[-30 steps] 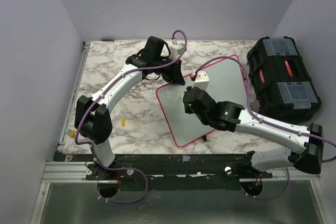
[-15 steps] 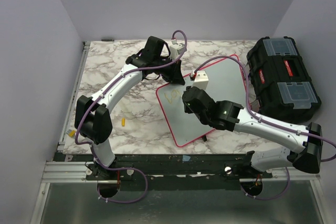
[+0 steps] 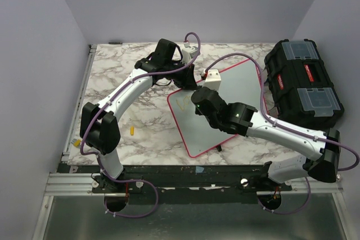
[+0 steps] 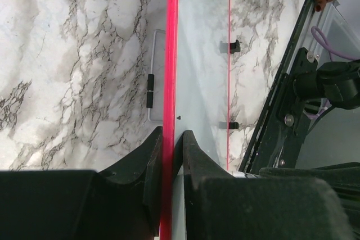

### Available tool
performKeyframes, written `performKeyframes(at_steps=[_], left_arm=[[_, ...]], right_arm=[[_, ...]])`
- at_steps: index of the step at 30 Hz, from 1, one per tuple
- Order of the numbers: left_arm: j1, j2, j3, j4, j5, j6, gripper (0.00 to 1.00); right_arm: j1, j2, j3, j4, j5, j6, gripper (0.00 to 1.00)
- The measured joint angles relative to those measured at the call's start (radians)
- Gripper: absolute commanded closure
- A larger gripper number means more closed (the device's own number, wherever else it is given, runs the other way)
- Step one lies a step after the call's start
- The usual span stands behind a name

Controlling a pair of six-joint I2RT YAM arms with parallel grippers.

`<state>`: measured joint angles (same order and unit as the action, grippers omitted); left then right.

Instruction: Write a sentence on the whiteboard

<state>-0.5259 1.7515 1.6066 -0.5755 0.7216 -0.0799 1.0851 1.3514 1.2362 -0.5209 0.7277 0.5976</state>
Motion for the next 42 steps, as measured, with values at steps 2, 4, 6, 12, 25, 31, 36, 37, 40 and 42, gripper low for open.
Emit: performKeyframes(at_steps=[2, 4, 6, 12, 25, 31, 36, 37, 40, 42], left_arm=[[0.0, 0.0, 0.0, 0.0, 0.0, 0.0, 1.0], [0.0, 0.0, 0.0, 0.0, 0.0, 0.0, 1.0], [0.0, 0.0, 0.0, 0.0, 0.0, 0.0, 1.0], [0.0, -0.001, 0.0, 0.001, 0.001, -0.003, 1.0], [-0.011, -0.014, 0.0, 0.002, 0.0, -0.004, 1.0], [-0.011, -0.014, 0.0, 0.002, 0.0, -0.004, 1.0], [-0.011, -0.014, 0.0, 0.002, 0.0, -0.004, 1.0], [-0.011, -0.014, 0.0, 0.002, 0.0, -0.004, 1.0], [-0.011, -0.014, 0.0, 0.002, 0.0, -0.004, 1.0], [-0.011, -0.014, 0.0, 0.002, 0.0, -0.004, 1.0]], right_arm=[[-0.003, 0.008, 0.013, 0.0, 0.01, -0.008, 0.99], [-0.006, 0.016, 0.026, 0.0, 0.018, -0.016, 0.99], [-0.007, 0.02, 0.034, 0.0, 0.023, -0.023, 0.99], [-0.008, 0.011, 0.038, 0.002, 0.022, -0.033, 0.99], [-0.014, -0.217, -0.089, 0.043, 0.005, -0.028, 0.99], [-0.048, -0.216, -0.159, 0.056, -0.033, -0.021, 0.99], [-0.059, -0.212, -0.166, 0.095, -0.082, -0.023, 0.99], [-0.059, -0.211, -0.166, 0.102, -0.09, -0.023, 0.99], [-0.059, -0.202, -0.166, 0.119, -0.107, -0.023, 0.99], [-0.059, -0.195, -0.166, 0.128, -0.116, -0.023, 0.99]])
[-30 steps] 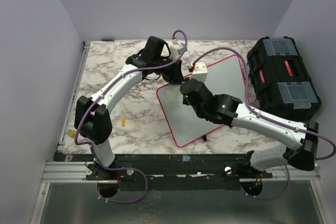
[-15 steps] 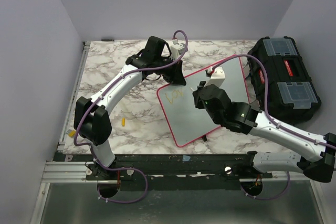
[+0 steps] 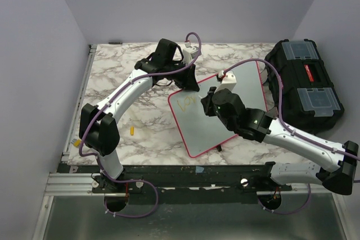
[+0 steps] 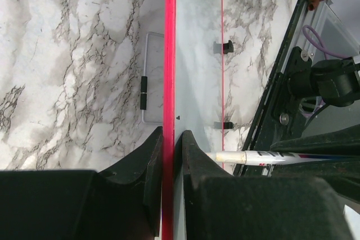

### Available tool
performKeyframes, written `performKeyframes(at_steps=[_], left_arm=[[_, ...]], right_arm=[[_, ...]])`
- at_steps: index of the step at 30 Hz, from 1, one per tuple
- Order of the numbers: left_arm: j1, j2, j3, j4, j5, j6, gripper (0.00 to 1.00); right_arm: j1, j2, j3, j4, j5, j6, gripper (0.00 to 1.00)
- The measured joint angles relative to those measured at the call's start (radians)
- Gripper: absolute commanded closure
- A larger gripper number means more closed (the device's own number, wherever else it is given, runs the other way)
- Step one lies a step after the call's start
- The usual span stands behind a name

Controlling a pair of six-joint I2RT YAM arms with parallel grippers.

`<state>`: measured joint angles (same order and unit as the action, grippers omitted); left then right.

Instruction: Write a sentence on the whiteboard

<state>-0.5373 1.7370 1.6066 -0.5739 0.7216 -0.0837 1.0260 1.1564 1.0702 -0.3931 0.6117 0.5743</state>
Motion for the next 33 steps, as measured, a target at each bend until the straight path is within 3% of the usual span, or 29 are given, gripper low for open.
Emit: performKeyframes(at_steps=[33], left_arm=[[0.0, 0.0, 0.0, -0.001, 0.0, 0.0, 1.0]], right_arm=[[-0.012, 0.043, 0.0, 0.014, -0.004, 0.019, 0.99]])
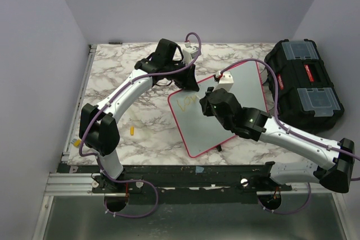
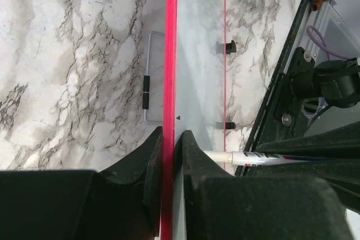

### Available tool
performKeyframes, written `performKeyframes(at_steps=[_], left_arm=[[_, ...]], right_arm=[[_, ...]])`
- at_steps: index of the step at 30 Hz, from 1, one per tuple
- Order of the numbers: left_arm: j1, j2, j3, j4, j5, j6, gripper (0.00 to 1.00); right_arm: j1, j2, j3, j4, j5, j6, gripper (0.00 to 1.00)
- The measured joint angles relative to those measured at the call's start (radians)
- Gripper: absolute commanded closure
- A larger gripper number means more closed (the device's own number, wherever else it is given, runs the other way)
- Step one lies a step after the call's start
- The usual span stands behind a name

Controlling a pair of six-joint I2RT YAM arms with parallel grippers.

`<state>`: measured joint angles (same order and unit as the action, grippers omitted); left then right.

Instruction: Write a sentence on the whiteboard

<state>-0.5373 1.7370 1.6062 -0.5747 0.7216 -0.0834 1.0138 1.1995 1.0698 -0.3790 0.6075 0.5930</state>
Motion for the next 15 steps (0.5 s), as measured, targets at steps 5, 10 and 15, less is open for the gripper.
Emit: performKeyframes(at_steps=[5, 10, 15], left_arm=[[0.0, 0.0, 0.0, 0.0, 0.0, 0.0, 1.0], [0.0, 0.0, 0.0, 0.0, -0.002, 0.0, 1.0], [0.0, 0.0, 0.0, 0.0, -0.003, 0.0, 1.0]], right_arm=[[-0.005, -0.001, 0.0, -0.012, 0.011, 0.002, 0.99], [-0.011, -0.002, 0.0, -0.019, 0.023, 0.001, 1.0], [-0.021, -0.002, 0.001, -0.021, 0.031, 0.0, 0.99]])
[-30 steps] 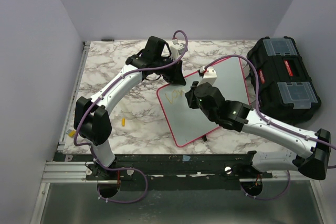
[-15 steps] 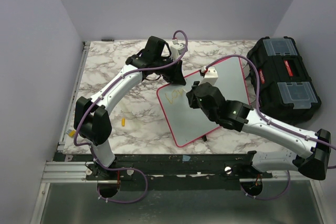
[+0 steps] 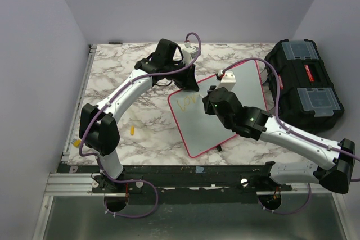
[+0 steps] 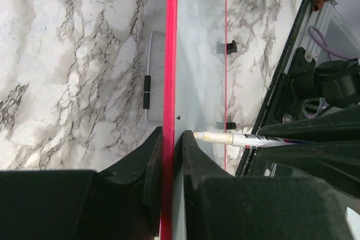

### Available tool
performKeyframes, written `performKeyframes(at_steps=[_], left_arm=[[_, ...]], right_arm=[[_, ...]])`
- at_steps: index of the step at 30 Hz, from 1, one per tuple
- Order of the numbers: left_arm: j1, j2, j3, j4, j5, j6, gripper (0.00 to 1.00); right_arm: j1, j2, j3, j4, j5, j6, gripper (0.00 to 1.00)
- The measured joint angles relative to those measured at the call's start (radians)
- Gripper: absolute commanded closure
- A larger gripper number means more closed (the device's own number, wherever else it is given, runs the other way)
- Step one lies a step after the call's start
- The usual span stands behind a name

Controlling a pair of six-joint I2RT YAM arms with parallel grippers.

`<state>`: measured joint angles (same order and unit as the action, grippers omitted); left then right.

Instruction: Write a sentence on the whiteboard

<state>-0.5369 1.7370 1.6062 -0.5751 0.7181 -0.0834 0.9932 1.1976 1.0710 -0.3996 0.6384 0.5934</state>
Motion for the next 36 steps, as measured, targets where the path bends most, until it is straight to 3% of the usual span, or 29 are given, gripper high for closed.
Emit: performKeyframes(at_steps=[36], left_arm=[[0.002, 0.0, 0.0, -0.01, -0.009, 0.004, 1.0]], right_arm=[[-0.012, 0.023, 0.015, 0.043, -0.06, -0.01, 0.99]])
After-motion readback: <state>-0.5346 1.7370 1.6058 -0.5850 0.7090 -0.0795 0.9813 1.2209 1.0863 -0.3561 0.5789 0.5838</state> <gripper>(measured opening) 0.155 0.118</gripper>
